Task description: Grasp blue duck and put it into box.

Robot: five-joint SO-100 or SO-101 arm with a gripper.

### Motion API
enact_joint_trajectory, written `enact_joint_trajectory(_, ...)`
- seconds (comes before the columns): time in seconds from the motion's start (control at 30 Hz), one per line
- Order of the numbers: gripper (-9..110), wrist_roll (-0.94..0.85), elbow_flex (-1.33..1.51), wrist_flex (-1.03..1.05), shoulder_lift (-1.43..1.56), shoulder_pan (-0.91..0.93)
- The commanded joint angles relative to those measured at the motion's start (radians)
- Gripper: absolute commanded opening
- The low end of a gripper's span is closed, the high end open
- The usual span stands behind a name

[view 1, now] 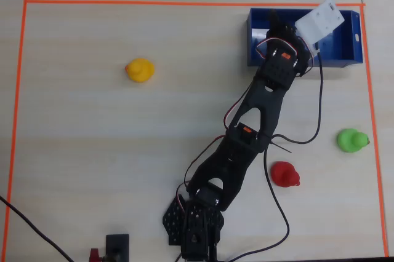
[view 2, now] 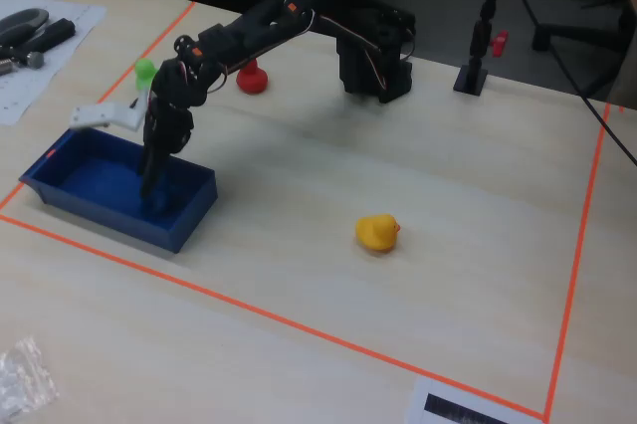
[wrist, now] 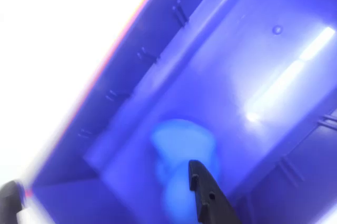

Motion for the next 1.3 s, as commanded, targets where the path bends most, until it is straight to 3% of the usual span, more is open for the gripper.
enact_joint_trajectory(0.0, 20, 0.118, -0.023, -0.038, 0.259, -0.018)
enact_joint_trajectory(0.03, 6, 0.173, 0.000, -0.041, 0.325, -0.020)
enact_joint_trajectory(0.07, 0, 0.218, 0.025, -0.041, 0.397, -0.023)
enact_joint_trajectory(0.13, 0, 0.302, 0.089, -0.012, 0.545, -0.028)
enact_joint_trajectory(0.2, 0, 0.276, 0.166, 0.081, 0.692, -0.041)
enact_joint_trajectory(0.27, 0, 0.055, 0.264, 0.276, 0.834, -0.063)
enact_joint_trajectory(0.37, 0, -0.436, 0.541, 0.548, 1.092, -0.061)
enact_joint_trajectory(0.47, 0, -0.769, 0.827, 0.726, 1.315, -0.054)
enact_joint_trajectory(0.53, 0, -0.899, 0.983, 0.822, 1.420, -0.074)
enact_joint_trajectory(0.63, 0, -0.902, 1.138, 0.916, 1.513, -0.164)
enact_joint_trajectory(0.77, 0, -0.749, 1.304, 0.899, 1.605, -0.359)
enact_joint_trajectory(1.0, 0, -0.615, 1.730, 0.468, 1.798, -0.540)
enact_joint_trajectory(1.27, 0, -0.606, 2.059, 0.287, 1.997, -0.589)
